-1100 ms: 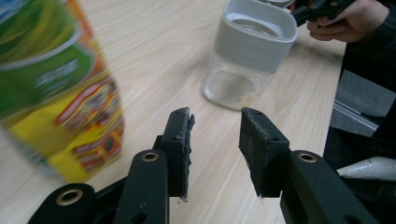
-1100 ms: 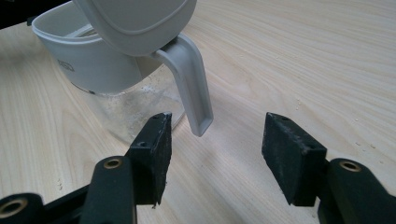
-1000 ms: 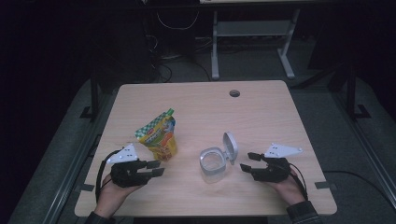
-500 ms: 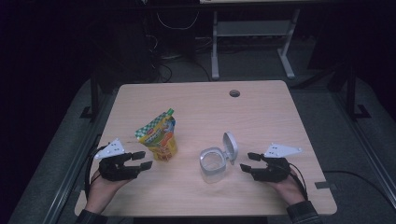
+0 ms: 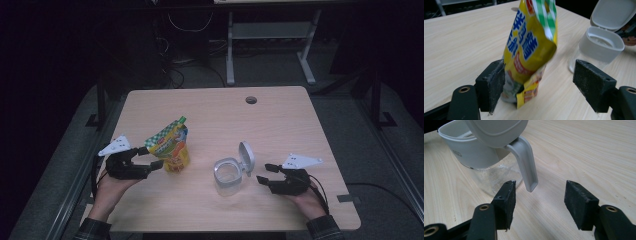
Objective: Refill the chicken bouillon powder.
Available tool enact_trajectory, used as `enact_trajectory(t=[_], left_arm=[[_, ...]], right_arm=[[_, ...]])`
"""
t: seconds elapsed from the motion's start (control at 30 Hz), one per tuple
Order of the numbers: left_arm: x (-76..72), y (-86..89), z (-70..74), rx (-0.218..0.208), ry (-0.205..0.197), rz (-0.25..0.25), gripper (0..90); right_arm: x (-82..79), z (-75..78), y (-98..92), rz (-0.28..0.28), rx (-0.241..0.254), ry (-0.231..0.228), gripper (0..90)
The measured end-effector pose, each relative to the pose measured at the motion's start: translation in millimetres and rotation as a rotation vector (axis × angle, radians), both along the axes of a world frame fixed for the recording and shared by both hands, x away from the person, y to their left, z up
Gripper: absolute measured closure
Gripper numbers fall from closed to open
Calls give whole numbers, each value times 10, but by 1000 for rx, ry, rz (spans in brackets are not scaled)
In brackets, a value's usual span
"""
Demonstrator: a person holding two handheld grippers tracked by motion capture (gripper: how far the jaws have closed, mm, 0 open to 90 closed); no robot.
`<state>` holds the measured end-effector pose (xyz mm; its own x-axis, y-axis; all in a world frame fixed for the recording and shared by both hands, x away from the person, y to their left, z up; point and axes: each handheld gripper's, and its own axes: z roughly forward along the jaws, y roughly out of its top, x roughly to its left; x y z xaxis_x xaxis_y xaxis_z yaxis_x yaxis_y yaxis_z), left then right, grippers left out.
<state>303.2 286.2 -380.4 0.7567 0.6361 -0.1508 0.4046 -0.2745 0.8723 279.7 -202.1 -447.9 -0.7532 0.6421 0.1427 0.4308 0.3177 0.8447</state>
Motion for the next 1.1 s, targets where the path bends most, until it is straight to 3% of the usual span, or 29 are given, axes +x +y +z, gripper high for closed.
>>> enact_trajectory(t=[0.2, 0.47, 0.67, 0.87, 0.93, 1.1], left_arm=[[51, -45, 19, -14, -5, -5, 258], [152, -127, 38, -27, -12, -14, 343], [189, -166, 39, -33, -14, -9, 453], [201, -161, 56, -46, -31, 6, 627], [201, -161, 57, -46, -33, 8, 640], [195, -165, 69, -18, -59, 10, 781]], right_arm=[[6, -8, 4, 3, -5, 1, 419], [6, -12, 3, 0, -2, 3, 420], [6, -13, -9, 1, -4, 0, 420], [4, -14, -5, 2, -4, -2, 419], [4, -14, -5, 2, -5, -2, 420], [6, -17, -3, 2, -5, -2, 419]])
